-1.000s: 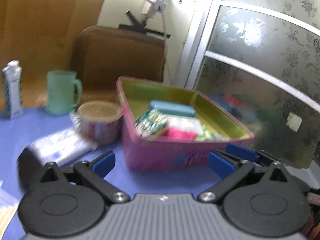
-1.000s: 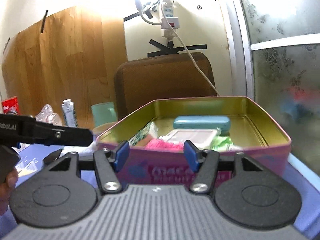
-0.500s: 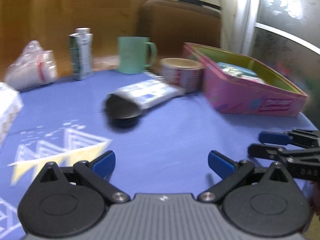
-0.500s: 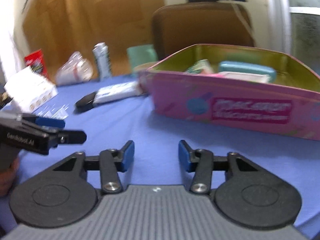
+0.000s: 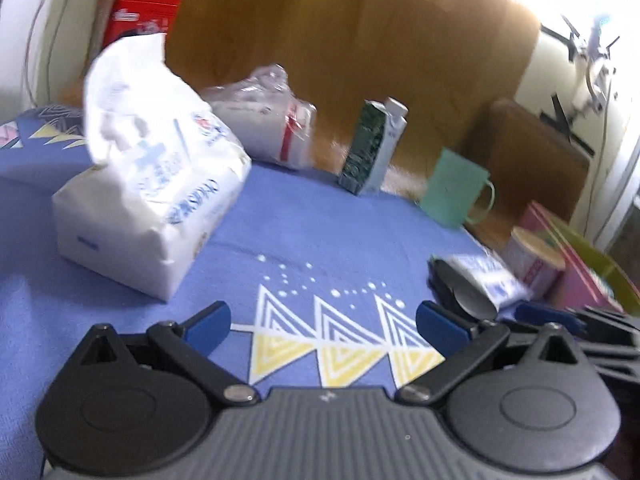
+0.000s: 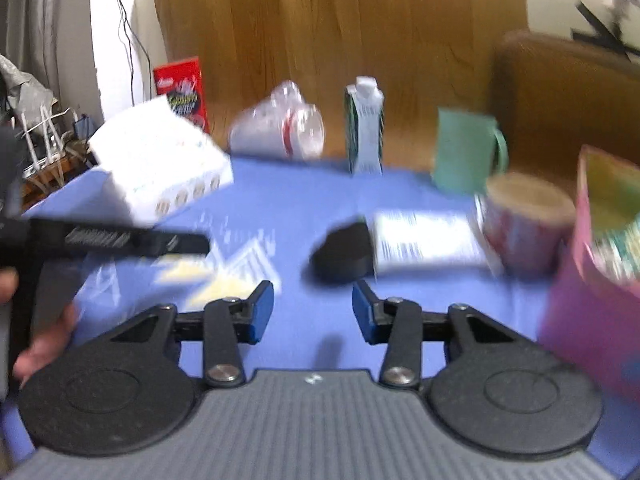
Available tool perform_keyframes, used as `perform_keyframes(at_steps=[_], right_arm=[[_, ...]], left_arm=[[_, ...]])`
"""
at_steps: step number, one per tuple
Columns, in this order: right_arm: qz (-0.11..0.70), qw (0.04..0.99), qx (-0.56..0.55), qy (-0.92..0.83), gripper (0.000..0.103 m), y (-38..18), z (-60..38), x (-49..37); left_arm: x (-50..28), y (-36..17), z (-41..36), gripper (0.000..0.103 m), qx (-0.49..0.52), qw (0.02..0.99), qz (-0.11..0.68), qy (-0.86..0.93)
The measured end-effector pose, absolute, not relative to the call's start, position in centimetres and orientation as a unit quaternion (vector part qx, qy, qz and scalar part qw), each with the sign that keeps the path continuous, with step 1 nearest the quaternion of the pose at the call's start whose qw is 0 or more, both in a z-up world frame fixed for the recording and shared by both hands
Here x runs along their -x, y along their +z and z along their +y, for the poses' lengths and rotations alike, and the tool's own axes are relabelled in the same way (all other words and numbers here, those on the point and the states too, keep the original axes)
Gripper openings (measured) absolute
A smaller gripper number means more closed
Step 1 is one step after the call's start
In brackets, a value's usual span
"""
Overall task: Organize soft objects
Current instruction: 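Move the left tool from the tin to the black oval case, then grasp the black oval case with the left tool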
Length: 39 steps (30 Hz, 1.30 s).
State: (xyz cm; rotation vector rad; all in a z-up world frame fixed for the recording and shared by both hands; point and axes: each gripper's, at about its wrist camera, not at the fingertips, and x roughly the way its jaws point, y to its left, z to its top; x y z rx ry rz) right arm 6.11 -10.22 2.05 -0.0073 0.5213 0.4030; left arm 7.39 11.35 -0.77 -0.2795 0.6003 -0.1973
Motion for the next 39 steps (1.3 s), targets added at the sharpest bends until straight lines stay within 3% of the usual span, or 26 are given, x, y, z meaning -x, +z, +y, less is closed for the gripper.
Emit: perform_keyframes(at_steps=[13, 26, 28, 30, 31, 39], right_arm=[[0.277, 0.943, 0.063, 0.172, 0.051, 0.6, -7.6, -11.4], [0.227, 0.914, 0.181, 0.282, 0.05, -0.2, -10.8, 3.2], [0.229, 0.923, 0.174, 0.256, 0.052, -0.4, -12.6, 5.3], [0.231, 0.938, 0.152, 0.211, 0.069, -0.5, -14.6, 6.9], [0.233, 0.943, 0.137, 0.195, 0.071, -0.7, -15.5, 7.6], [0.251, 0.951, 0.042, 0.178, 0.071, -2.1, -18.0, 9.7]], left_arm=[[-7.0, -0.7, 11.5, 0.102, 0.146, 0.942, 0.281, -0.108], [-7.3, -0.9, 9.9, 0.102, 0.11, 0.933, 0.307, -0.155], [-6.8, -0.7, 8.5, 0.102, 0.084, 0.932, 0.307, -0.175], [-5.9, -0.8, 6.8, 0.102, 0.083, 0.92, 0.315, -0.217], [-5.5, -0.8, 5.9, 0.102, 0.086, 0.912, 0.321, -0.24], [-2.8, -0.3, -2.1, 0.102, 0.038, 0.869, 0.347, -0.35]])
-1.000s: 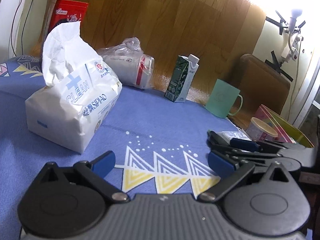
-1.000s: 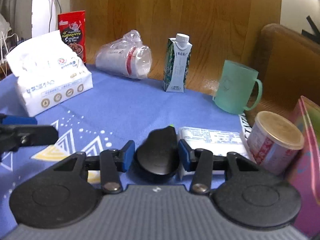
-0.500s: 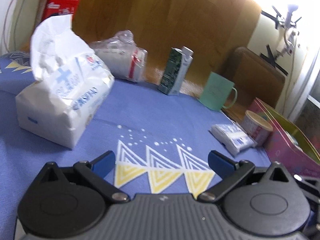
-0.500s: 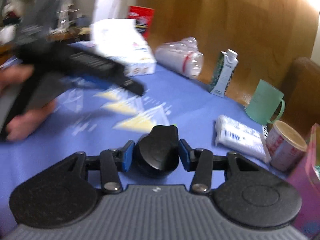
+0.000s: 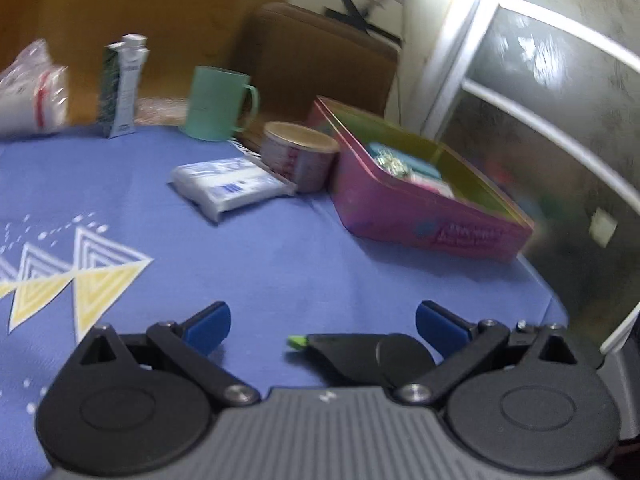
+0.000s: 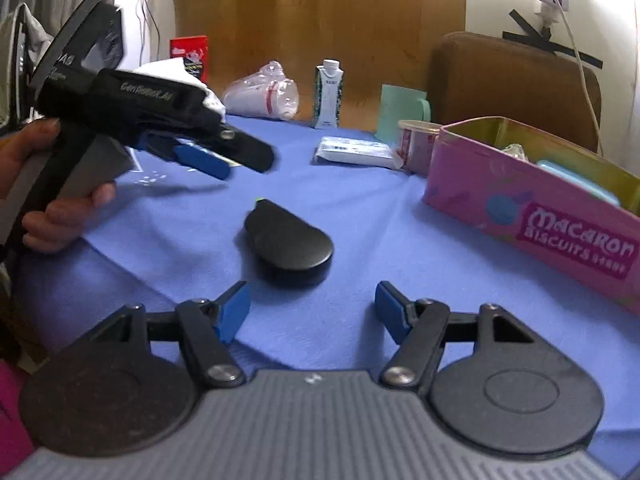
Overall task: Organize soft objects
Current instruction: 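Grasp the black oval case with the left tool, then carry the black case into the pink tin and open the left tool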
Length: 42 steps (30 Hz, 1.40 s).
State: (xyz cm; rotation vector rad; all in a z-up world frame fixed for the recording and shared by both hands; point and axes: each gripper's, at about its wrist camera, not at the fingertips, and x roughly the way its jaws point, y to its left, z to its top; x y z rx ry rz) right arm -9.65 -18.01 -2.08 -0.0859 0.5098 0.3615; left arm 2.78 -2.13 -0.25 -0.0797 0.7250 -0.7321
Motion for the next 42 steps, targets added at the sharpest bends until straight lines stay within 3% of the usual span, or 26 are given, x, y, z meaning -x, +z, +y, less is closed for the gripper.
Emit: perform_keyframes(at_steps=[6, 8, 12, 14, 25, 33, 40, 42], right_arm=[[0.243, 0.949, 0.043, 0.197, 0.07, -2.1, -17.7, 8.3], [0.245, 0.948, 0.03, 0.202, 0.069, -2.0, -17.7, 8.5], [0.24, 0.946, 0.007, 0.216, 0.052, -2.1, -18.1, 8.1], [0.233, 0.95, 0.002, 0.208, 0.052, -2.1, -18.4, 8.6], [0.145, 0.986, -0.004, 0.087, 0.052, 2.3, -25.2, 9.3], [0.146, 0.989, 0.017, 0.001, 0.052, 3.4, -31.8, 6.4], [0.206, 0.975, 0.019, -0.085, 0.052, 1.6, -36.4, 1.3], [0.211, 0.973, -0.009, -0.095, 0.065, 1.5, -37.7, 0.8]], left_arm=[[-2.5, -1.1, -2.3, 0.099, 0.048, 0.858, 0.368, -0.353], [-2.2, -1.1, -2.7, 0.091, 0.043, 0.858, 0.367, -0.357], [-1.7, -1.1, -3.9, 0.087, 0.042, 0.855, 0.366, -0.365], [-1.9, -0.8, -4.6, 0.083, 0.045, 0.853, 0.367, -0.369], [-4.9, 5.8, -15.0, 0.083, 0.016, 0.843, 0.286, -0.455], [-9.6, 5.1, -25.1, 0.079, 0.011, 0.816, 0.309, -0.488], [-10.9, 3.3, -29.7, 0.088, -0.031, 0.844, 0.309, -0.437], [-10.9, 3.1, -29.3, 0.093, -0.03, 0.85, 0.306, -0.428]])
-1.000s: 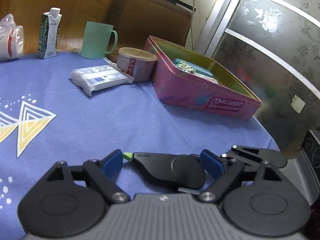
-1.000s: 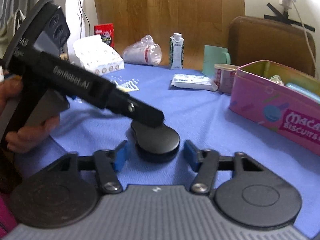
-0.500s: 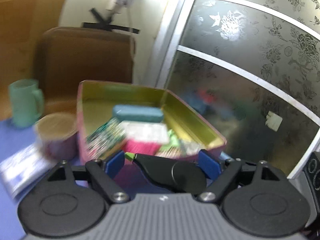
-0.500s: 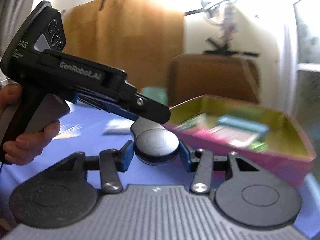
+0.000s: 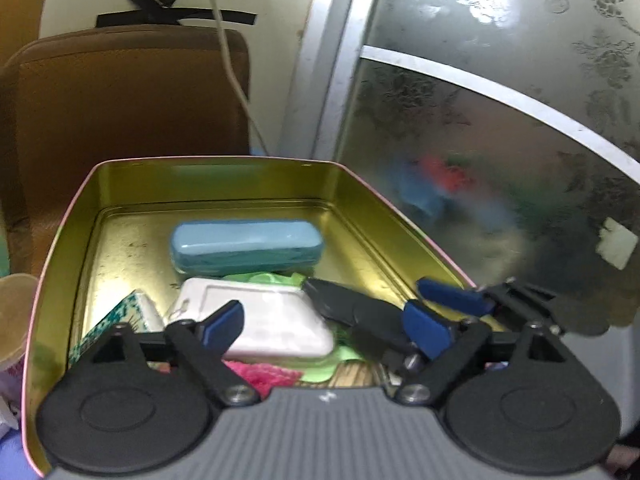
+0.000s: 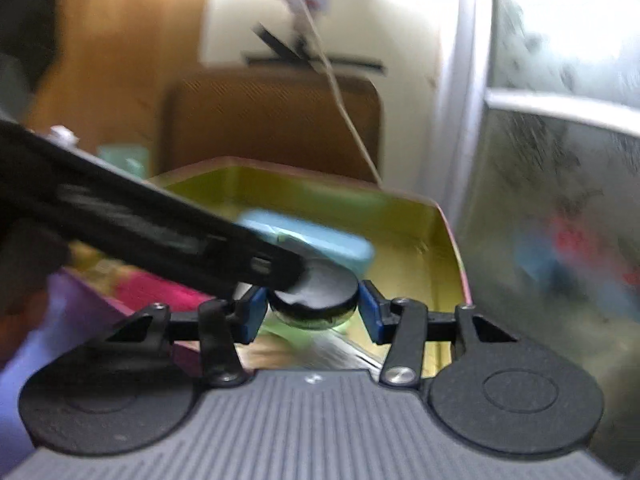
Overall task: Organize soft objects
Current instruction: 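Carry the black case into the pink tin and open the left tool, then withdraw the left tool from the tin back over the table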
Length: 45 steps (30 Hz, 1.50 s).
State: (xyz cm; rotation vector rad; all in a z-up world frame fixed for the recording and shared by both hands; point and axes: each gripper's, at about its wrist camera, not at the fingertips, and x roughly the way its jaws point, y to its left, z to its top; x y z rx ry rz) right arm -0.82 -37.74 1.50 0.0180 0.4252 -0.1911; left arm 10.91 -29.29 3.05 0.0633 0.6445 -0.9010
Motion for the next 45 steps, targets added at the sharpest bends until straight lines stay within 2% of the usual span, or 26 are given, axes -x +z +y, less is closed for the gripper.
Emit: perform_keyframes(at_steps=[3, 10, 19, 33, 40, 45], right_arm=[[0.206, 0.971, 0.004, -0.123, 0.071, 1.4, -37.8, 0.9], [0.172, 0.977, -0.029, -0.121, 0.071, 2.0, -36.1, 3.3], [0.132, 0.987, -0.083, -0.049, 0.07, 2.1, -29.5, 6.4], [0.262, 0.963, -0.019, 0.064, 0.067, 0.3, -17.8, 1.3], [0.278, 0.96, 0.004, 0.045, 0.067, 0.8, -15.6, -1.5], [0.297, 0.954, 0.017, 0.04, 0.068, 0.3, -14.6, -2.3]], left_arm=[[-10.9, 3.2, -28.5, 0.097, -0.031, 0.856, 0.297, -0.422], [-8.7, 5.6, -24.0, 0.099, -0.003, 0.865, 0.256, -0.433], [-6.1, 6.0, -12.4, 0.103, 0.02, 0.883, 0.22, -0.414], [-7.9, 0.2, 0.0, 0.102, -0.015, 0.931, 0.285, -0.227], [-9.8, -1.1, 2.9, 0.102, 0.058, 0.922, 0.328, -0.199], [-9.8, -1.2, 3.3, 0.103, 0.072, 0.921, 0.328, -0.199]])
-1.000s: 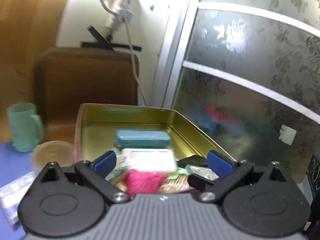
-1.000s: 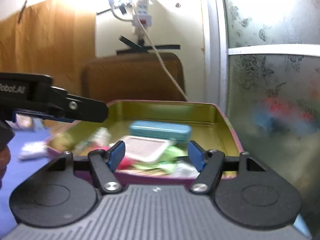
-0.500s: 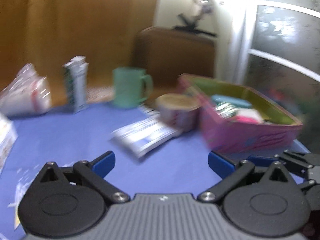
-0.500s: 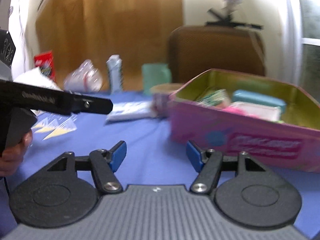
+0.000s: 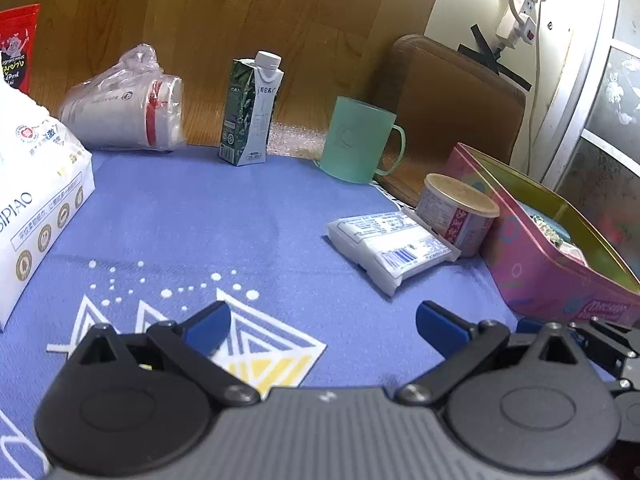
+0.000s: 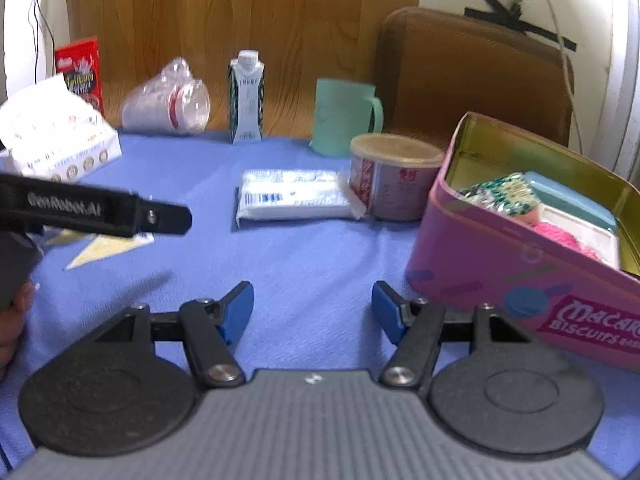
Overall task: Organize soft objects
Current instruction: 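Withdraw the left tool from the tin back over the table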
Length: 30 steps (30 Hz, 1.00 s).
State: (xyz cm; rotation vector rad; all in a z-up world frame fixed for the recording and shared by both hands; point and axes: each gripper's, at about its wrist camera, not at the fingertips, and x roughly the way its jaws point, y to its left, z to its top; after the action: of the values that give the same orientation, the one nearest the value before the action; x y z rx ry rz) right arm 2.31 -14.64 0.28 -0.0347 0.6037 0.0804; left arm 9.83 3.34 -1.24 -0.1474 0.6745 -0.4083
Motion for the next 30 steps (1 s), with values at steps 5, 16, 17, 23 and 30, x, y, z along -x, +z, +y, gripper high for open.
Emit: perform_keyframes(at_steps=[5, 16, 17, 23, 30], right_arm=[[0.304, 0.952, 0.015, 0.028, 0.068, 0.6, -14.8, -2.6], [0.319, 0.947, 0.003, 0.028, 0.068, 0.3, -14.2, -4.7], [0.32, 0.947, 0.001, 0.03, 0.068, 0.3, -14.0, -4.8], [0.326, 0.942, -0.007, 0.085, 0.068, 0.5, -13.0, -4.6], [0.275, 0.961, -0.001, 0.025, 0.069, 2.1, -14.2, -4.6]], left_arm=[[-9.8, -1.2, 3.7, 0.103, 0.085, 0.919, 0.328, -0.2], [-9.9, -1.2, 4.1, 0.103, 0.107, 0.917, 0.328, -0.201], [-9.9, -1.2, 4.1, 0.103, 0.109, 0.917, 0.328, -0.201], [-10.0, -1.2, 4.2, 0.103, 0.109, 0.917, 0.327, -0.201], [-10.1, -1.2, 4.1, 0.103, 0.107, 0.918, 0.327, -0.2]])
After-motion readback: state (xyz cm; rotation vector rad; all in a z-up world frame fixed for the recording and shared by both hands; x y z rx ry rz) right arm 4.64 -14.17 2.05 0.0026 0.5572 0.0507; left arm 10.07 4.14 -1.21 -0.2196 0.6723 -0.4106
